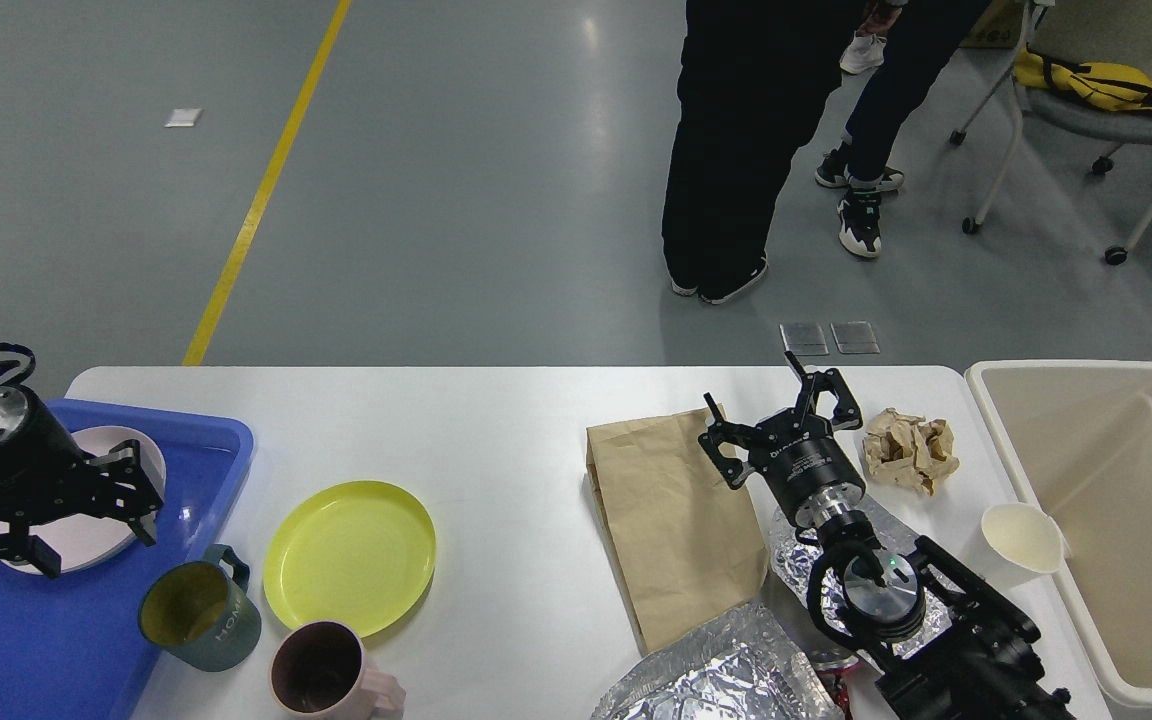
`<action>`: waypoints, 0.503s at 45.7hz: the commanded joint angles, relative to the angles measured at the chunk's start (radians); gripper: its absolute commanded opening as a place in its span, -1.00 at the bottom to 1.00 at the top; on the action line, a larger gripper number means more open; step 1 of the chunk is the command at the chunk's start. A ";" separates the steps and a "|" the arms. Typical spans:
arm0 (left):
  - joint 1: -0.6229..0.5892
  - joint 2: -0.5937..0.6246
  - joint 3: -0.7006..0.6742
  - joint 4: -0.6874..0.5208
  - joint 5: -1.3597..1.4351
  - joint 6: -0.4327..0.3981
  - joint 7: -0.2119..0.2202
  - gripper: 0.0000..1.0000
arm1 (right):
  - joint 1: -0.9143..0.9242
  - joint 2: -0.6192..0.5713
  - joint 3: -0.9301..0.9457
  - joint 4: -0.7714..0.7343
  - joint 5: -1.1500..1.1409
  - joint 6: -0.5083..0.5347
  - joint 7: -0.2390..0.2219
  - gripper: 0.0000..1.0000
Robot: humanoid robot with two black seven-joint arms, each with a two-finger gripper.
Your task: Tidy desktop
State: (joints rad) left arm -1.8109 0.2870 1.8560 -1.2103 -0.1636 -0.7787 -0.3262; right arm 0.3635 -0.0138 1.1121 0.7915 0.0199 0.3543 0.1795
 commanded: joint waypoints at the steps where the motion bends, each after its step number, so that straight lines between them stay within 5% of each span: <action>1: 0.034 0.003 -0.089 0.000 -0.001 0.107 0.105 0.55 | 0.000 0.000 0.000 0.000 0.000 0.000 0.000 1.00; 12: 0.097 0.003 -0.201 -0.005 0.001 0.220 0.243 0.55 | 0.000 0.000 0.000 0.000 0.000 0.000 0.000 1.00; 23: 0.108 -0.005 -0.205 -0.086 0.003 0.236 0.256 0.54 | 0.000 0.000 0.000 0.000 0.000 0.000 0.000 1.00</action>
State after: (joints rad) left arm -1.7068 0.2857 1.6536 -1.2643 -0.1617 -0.5504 -0.0742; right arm 0.3635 -0.0138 1.1121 0.7915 0.0201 0.3543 0.1795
